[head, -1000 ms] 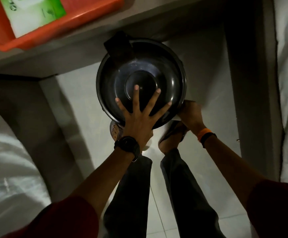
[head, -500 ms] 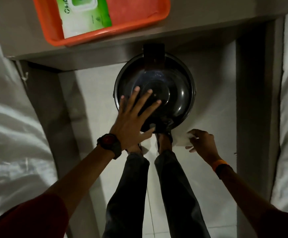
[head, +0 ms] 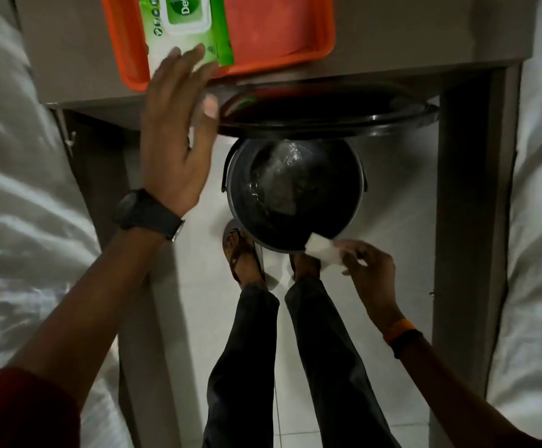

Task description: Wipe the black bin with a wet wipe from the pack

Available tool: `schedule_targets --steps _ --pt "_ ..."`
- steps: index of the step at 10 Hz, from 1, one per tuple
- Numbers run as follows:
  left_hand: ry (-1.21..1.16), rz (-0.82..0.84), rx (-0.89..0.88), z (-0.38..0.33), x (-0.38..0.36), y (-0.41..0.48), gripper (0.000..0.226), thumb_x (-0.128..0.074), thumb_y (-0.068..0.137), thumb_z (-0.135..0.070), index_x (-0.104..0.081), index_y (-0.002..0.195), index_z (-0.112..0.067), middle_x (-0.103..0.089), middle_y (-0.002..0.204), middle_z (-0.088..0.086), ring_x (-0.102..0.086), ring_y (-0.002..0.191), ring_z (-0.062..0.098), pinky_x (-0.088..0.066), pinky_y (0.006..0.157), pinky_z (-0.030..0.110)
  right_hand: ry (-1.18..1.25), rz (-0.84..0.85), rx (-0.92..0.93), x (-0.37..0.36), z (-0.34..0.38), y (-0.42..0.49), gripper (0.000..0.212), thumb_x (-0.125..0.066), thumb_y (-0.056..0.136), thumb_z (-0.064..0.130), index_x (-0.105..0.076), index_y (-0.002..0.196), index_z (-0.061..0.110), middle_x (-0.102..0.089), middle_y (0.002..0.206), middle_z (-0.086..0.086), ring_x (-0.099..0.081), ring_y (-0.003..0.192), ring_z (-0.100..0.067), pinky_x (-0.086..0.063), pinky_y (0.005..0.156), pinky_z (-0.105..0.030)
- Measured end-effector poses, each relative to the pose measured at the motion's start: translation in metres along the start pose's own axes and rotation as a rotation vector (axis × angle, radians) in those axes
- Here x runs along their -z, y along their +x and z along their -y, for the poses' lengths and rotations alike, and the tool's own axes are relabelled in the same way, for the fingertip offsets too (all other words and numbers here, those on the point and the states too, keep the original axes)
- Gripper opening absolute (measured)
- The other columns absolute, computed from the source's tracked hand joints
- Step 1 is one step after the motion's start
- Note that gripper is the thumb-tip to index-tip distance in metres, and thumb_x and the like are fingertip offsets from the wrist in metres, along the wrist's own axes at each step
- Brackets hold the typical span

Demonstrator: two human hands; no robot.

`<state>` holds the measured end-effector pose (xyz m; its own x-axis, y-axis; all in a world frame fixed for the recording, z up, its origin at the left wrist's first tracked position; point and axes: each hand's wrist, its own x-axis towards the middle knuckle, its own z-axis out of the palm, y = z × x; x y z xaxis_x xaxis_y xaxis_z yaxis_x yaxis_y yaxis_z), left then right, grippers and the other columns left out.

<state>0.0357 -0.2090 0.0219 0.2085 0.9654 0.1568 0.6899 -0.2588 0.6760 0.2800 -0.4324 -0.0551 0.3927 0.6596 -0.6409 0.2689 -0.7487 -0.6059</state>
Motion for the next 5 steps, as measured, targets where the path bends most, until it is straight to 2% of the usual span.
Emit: schedule_targets --steps 1,2,3,4,5 --pt "-0.061 -0.094 0.025 -0.001 0.004 0.013 0.038 -0.035 0.104 -0.017 -0.059 0.130 -0.002 -0.055 0.140 0.018 -0.045 0.137 0.036 -0.037 0.113 0.056 0.014 -0.024 0.085 -0.019 0.028 0.025 0.022 -0.065 0.089 0.007 -0.070 0.109 0.015 -0.072 0.107 -0.008 -0.070 0.099 -0.024 -0.061 0.081 -0.038" --pt "-0.064 -0.114 0.056 -0.005 0.006 0.024 0.040 -0.033 0.104 -0.020 -0.060 0.128 -0.004 -0.058 0.137 0.016 -0.048 0.135 0.032 -0.039 0.111 0.054 -0.098 0.022 0.170 -0.044 0.052 0.057 0.031 -0.064 0.090 0.015 -0.062 0.121 0.017 -0.070 0.118 -0.007 -0.067 0.104 -0.019 -0.057 0.091 -0.039" --pt "-0.029 -0.048 0.039 -0.009 0.006 0.026 0.044 -0.031 0.105 -0.029 -0.058 0.131 -0.007 -0.057 0.140 0.014 -0.046 0.137 0.030 -0.038 0.113 0.052 -0.145 -0.045 0.184 -0.045 0.058 0.065 0.025 -0.059 0.092 0.013 -0.065 0.116 0.016 -0.073 0.112 -0.007 -0.069 0.099 -0.021 -0.059 0.088 -0.043" --pt "0.157 0.072 -0.018 -0.029 0.011 0.040 0.061 -0.023 0.104 -0.052 -0.050 0.140 -0.011 -0.047 0.150 0.012 -0.036 0.144 0.031 -0.030 0.119 0.052 -0.253 -0.018 0.175 -0.004 0.035 0.028 0.025 -0.053 0.096 0.015 -0.064 0.118 0.020 -0.071 0.115 -0.004 -0.067 0.101 -0.017 -0.056 0.090 -0.032" --pt "0.316 0.071 -0.046 -0.052 0.021 0.052 0.068 -0.023 0.101 -0.060 -0.043 0.146 -0.014 -0.040 0.156 0.012 -0.028 0.149 0.034 -0.022 0.122 0.055 -0.467 0.006 0.158 0.050 -0.020 -0.051 0.031 -0.052 0.097 0.022 -0.056 0.126 0.032 -0.065 0.128 -0.004 -0.062 0.113 -0.018 -0.051 0.097 -0.032"
